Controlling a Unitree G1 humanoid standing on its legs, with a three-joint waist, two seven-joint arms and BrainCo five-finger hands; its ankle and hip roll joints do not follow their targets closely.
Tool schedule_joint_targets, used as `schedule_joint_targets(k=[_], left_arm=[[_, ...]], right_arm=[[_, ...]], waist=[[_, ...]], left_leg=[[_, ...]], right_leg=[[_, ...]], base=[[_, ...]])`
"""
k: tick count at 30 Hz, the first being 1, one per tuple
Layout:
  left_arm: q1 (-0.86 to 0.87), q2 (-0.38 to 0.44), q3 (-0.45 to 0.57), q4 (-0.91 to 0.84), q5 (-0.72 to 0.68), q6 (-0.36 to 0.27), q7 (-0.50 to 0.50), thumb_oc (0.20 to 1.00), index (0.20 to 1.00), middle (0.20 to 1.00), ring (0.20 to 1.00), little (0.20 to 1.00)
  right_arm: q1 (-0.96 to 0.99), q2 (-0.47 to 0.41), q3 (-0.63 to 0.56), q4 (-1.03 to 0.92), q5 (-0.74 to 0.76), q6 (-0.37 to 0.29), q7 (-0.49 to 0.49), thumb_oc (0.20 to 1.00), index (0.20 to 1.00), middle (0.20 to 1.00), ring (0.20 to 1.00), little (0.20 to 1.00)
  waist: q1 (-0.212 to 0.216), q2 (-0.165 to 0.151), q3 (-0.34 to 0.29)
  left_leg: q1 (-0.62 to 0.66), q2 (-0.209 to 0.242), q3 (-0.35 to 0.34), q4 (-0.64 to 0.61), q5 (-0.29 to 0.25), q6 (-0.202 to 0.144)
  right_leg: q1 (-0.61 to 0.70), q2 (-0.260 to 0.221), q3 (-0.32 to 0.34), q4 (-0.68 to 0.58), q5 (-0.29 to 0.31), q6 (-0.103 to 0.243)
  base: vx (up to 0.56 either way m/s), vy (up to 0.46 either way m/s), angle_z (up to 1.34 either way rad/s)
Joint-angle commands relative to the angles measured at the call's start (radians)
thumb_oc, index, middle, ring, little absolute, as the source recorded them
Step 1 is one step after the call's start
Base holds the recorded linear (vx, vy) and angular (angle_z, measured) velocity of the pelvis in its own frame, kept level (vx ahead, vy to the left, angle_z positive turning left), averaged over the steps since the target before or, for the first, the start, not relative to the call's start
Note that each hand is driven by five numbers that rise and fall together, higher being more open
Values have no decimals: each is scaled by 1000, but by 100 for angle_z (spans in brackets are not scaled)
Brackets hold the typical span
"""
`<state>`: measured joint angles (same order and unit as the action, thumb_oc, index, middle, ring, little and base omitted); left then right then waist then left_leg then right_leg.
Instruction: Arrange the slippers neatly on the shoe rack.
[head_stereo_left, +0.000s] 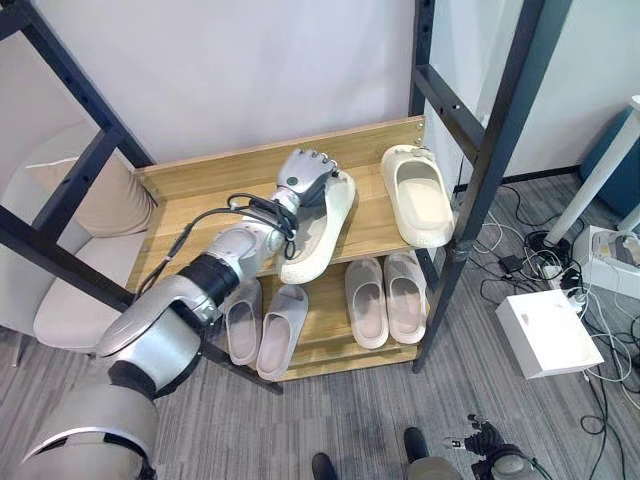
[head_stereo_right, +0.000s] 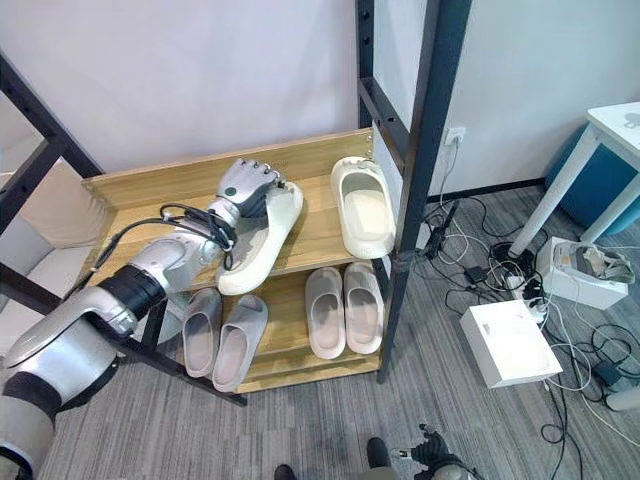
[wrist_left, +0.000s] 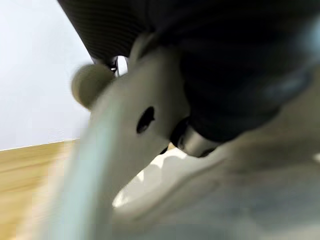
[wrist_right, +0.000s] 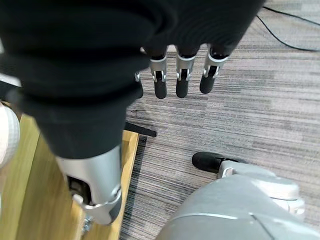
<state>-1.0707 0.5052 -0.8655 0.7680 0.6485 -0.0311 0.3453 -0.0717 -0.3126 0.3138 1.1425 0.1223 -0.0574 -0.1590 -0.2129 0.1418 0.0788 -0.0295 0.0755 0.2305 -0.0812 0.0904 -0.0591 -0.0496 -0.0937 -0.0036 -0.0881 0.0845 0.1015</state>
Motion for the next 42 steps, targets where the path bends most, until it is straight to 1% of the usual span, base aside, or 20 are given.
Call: schedule_joint_targets(k=[1, 4, 5, 7, 9, 12, 15, 17, 22, 23, 24, 28, 29, 31, 32, 36, 37, 39, 42], left_arm=[[-158, 0, 23, 170, -4, 23, 1, 200, 200, 200, 200, 200], [-169, -28, 20, 285, -22, 40, -3, 200, 200, 200, 200, 200], [-170, -29, 19, 287, -22, 39, -2, 200, 200, 200, 200, 200], [-182, -39, 12, 338, -20, 47, -2, 200, 200, 200, 200, 200], [-191, -49, 21, 382, -43, 54, -8, 200, 200, 200, 200, 200], [-200, -57, 27, 392, -52, 57, -6, 200, 200, 200, 200, 200], [-199, -71, 34, 390, -62, 60, 0, 200, 200, 200, 200, 200], [-201, -73, 34, 390, -62, 59, 1, 200, 200, 200, 200, 200], [-202, -111, 27, 367, -59, 57, 6, 200, 200, 200, 200, 200], [-204, -117, 25, 365, -60, 57, 6, 771, 771, 771, 771, 771], [-203, -122, 26, 365, -66, 58, 2, 1000, 1000, 1000, 1000, 1000], [-220, -136, 23, 386, -69, 70, -20, 1000, 1000, 1000, 1000, 1000], [-235, -139, 23, 378, -62, 72, -21, 1000, 1000, 1000, 1000, 1000], [-240, -140, 20, 369, -56, 73, -23, 1000, 1000, 1000, 1000, 1000], [-253, -143, 9, 351, -38, 74, -34, 1000, 1000, 1000, 1000, 1000], [-272, -145, 5, 300, -27, 78, -56, 1000, 1000, 1000, 1000, 1000], [-272, -145, 5, 299, -27, 78, -56, 1000, 1000, 1000, 1000, 1000], [-278, -134, 9, 282, -30, 81, -66, 1000, 1000, 1000, 1000, 1000], [-277, -128, 12, 278, -30, 82, -66, 1000, 1000, 1000, 1000, 1000]], right_arm=[[-24, -13, 0, 36, 26, -12, -28, 1000, 1000, 1000, 1000, 1000], [-25, -27, -16, 46, 36, -16, -41, 1000, 1000, 1000, 1000, 1000], [-25, -27, -16, 46, 36, -16, -41, 1000, 1000, 1000, 1000, 1000], [-27, -36, -21, 52, 37, -17, -45, 1000, 1000, 1000, 1000, 1000], [-24, -44, -29, 56, 47, -20, -50, 1000, 1000, 1000, 1000, 1000], [-12, -43, -30, 51, 44, -22, -52, 1000, 1000, 1000, 1000, 1000], [-11, -39, -30, 46, 47, -22, -53, 1000, 1000, 1000, 1000, 1000], [-12, -39, -28, 45, 46, -22, -53, 1000, 1000, 1000, 1000, 1000], [-22, -33, -21, 42, 46, -21, -54, 1000, 1000, 1000, 1000, 1000], [-23, -33, -22, 41, 47, -22, -54, 1000, 1000, 1000, 1000, 1000], [-26, -36, -23, 41, 50, -21, -54, 1000, 1000, 1000, 1000, 1000], [-30, -38, -22, 46, 54, -16, -50, 1000, 1000, 1000, 1000, 1000], [-26, -36, -22, 45, 58, -18, -47, 1000, 1000, 1000, 1000, 1000], [-22, -32, -22, 46, 59, -17, -46, 1000, 1000, 1000, 1000, 1000], [-21, -31, -20, 48, 62, -11, -40, 1000, 1000, 1000, 1000, 1000], [-30, -21, -19, 46, 84, -2, -27, 1000, 1000, 1000, 1000, 1000], [-31, -21, -19, 47, 84, -2, -27, 1000, 1000, 1000, 1000, 1000], [-43, -14, -12, 44, 96, 3, -14, 1000, 1000, 1000, 1000, 1000], [-48, -10, -8, 46, 102, 3, -10, 1000, 1000, 1000, 1000, 1000]], waist=[[-29, -25, 5], [-58, -9, 9], [-57, -9, 8], [-70, -4, 11], [-90, 0, 15], [-101, 4, 16], [-107, 6, 17], [-107, 7, 17], [-101, 5, 17], [-100, 4, 18], [-97, 3, 18], [-91, -1, 16], [-82, -5, 16], [-79, -7, 17], [-67, -11, 15], [-45, -21, 12], [-46, -21, 13], [-28, -28, 10], [-21, -33, 7]], left_leg=[[74, 26, -27, -6, -64, -49], [76, 31, -3, -6, -63, -53], [76, 31, -3, -6, -63, -53], [73, 33, 8, -6, -62, -54], [63, 38, 20, -6, -60, -57], [53, 40, 24, -6, -58, -59], [45, 42, 29, -6, -56, -61], [45, 43, 32, -6, -56, -61], [53, 46, 25, -6, -55, -62], [56, 47, 22, -6, -55, -62], [58, 46, 18, -6, -56, -62], [66, 44, 9, -6, -57, -62], [69, 43, 0, -6, -59, -60], [71, 41, -5, -6, -59, -59], [71, 40, -13, -6, -60, -58], [72, 34, -36, -6, -61, -54], [73, 34, -36, -6, -61, -54], [73, 31, -47, -6, -62, -51], [72, 30, -52, -6, -63, -50]], right_leg=[[30, -32, -27, 1, -60, 65], [15, -27, -5, 1, -55, 66], [14, -27, -4, 1, -55, 66], [3, -23, 5, 1, -52, 66], [-16, -21, 16, 1, -46, 66], [-32, -20, 22, 1, -44, 65], [-44, -17, 27, 1, -42, 64], [-46, -16, 29, 1, -42, 63], [-31, -12, 23, 1, -51, 59], [-26, -12, 20, 1, -53, 58], [-21, -12, 17, 1, -55, 57], [0, -12, 3, 1, -61, 57], [9, -13, -6, 1, -64, 57], [15, -13, -10, 1, -65, 56], [21, -15, -19, 1, -67, 57], [38, -20, -40, 1, -72, 56], [38, -20, -41, 1, -72, 56], [45, -22, -51, 1, -72, 57], [48, -23, -56, 1, -73, 57]], base=[[2, -4, -20], [3, -11, -15], [4, -15, -24], [-3, -19, -29], [-5, -31, -20], [7, -20, -10], [17, -21, -5], [22, -20, -11], [29, -21, -4], [23, -19, 6], [15, -12, 7], [18, -10, 9], [13, -8, 7], [1, 0, 5], [0, 2, 9], [-3, -1, 14], [-9, -1, 17], [-17, 6, 20], [-11, 0, 8]])
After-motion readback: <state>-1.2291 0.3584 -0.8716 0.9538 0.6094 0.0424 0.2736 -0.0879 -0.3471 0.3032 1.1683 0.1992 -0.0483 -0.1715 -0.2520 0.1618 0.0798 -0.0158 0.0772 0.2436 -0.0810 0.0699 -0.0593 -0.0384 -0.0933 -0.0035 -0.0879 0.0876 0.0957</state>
